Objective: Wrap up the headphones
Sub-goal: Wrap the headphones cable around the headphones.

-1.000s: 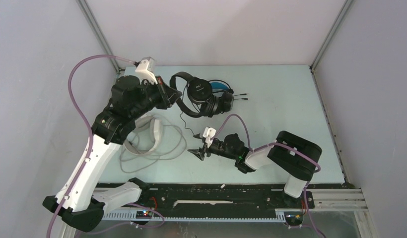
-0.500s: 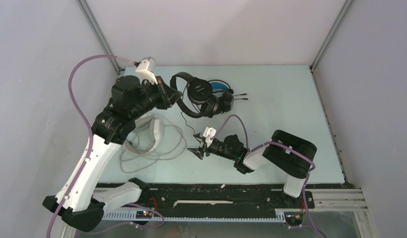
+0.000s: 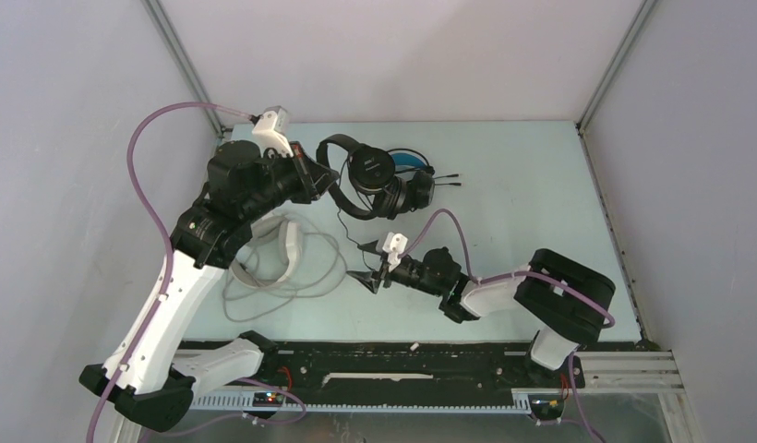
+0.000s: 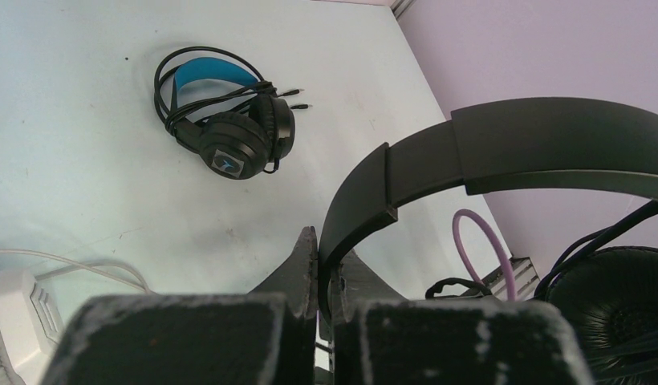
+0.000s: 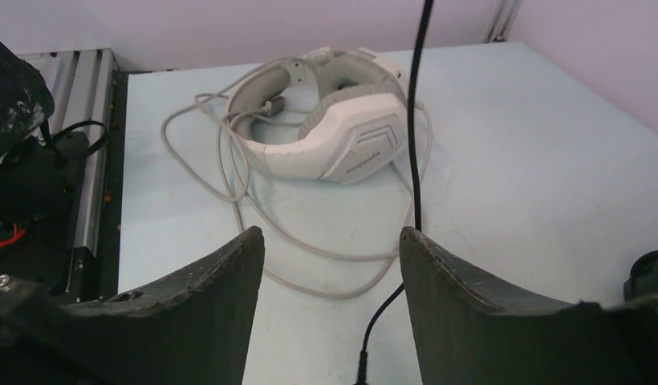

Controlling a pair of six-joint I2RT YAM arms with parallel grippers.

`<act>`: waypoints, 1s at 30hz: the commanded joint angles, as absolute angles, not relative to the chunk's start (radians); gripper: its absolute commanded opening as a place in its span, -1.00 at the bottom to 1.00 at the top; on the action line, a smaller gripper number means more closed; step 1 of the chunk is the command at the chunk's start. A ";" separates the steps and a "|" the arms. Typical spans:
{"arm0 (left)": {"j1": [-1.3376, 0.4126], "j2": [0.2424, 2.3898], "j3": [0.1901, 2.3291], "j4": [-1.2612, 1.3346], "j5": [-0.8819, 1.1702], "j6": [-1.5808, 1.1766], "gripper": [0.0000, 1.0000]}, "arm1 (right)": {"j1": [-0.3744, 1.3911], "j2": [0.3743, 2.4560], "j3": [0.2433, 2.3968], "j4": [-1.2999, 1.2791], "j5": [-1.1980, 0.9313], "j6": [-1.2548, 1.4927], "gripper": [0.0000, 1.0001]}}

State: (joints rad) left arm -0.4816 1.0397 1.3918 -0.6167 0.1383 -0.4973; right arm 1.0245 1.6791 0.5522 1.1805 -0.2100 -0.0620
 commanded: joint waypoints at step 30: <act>-0.477 1.002 1.476 -0.574 0.176 -0.546 -1.00 | 0.997 1.738 0.584 1.232 -0.174 -0.041 0.30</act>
